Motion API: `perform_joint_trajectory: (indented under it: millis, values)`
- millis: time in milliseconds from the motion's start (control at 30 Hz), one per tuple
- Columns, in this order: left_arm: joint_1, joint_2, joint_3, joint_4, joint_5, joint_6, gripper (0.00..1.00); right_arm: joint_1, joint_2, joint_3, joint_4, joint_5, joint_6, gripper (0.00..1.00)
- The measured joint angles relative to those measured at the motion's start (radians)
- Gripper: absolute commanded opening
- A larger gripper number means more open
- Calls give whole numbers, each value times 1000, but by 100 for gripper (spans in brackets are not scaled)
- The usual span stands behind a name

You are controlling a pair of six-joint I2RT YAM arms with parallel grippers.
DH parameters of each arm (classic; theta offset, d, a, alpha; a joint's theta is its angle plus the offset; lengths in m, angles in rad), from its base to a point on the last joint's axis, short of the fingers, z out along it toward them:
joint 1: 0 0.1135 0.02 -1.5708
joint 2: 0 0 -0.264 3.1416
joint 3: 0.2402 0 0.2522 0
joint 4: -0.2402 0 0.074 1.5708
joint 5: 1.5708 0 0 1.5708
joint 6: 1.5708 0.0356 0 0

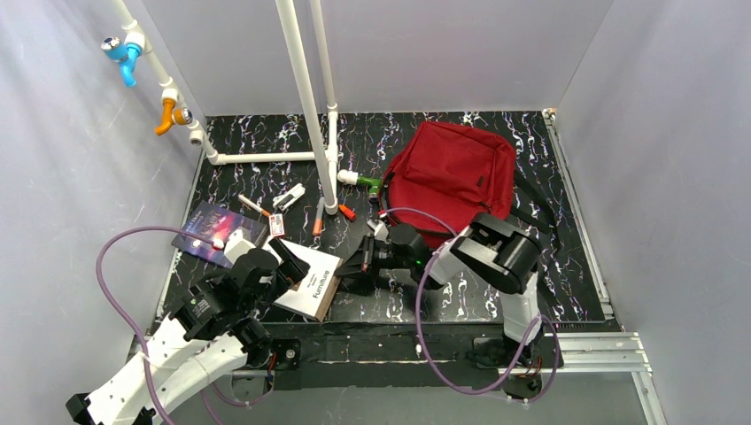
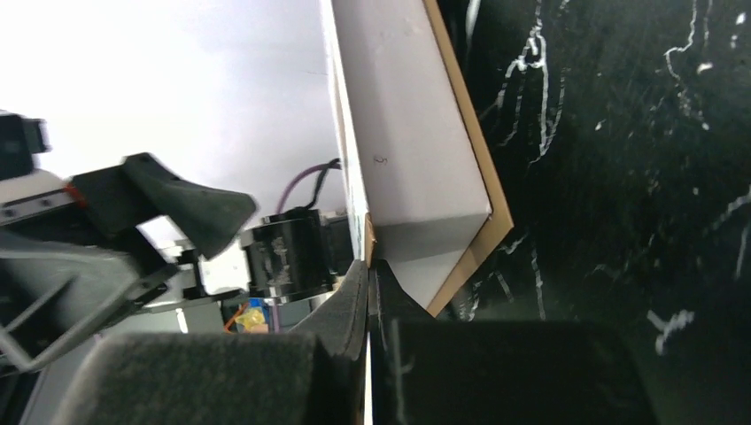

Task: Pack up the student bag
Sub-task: Pick up the book from the center of the board.

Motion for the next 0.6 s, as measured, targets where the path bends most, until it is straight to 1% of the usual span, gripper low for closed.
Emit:
perform_joint_trajectory:
  millis: [233, 400, 533, 600]
  values:
    - [0, -41, -110, 130, 90, -53, 98, -81, -230, -140, -36, -4, 5, 1]
    - [0, -42, -162, 196, 143, -99, 98, -112, -396, -231, -133, 43, 14, 1]
    - [0, -48, -199, 241, 170, -153, 98, -135, -487, -278, -189, 79, 36, 1]
    - [0, -70, -245, 284, 188, -192, 98, -146, -515, -287, -213, 95, 48, 1]
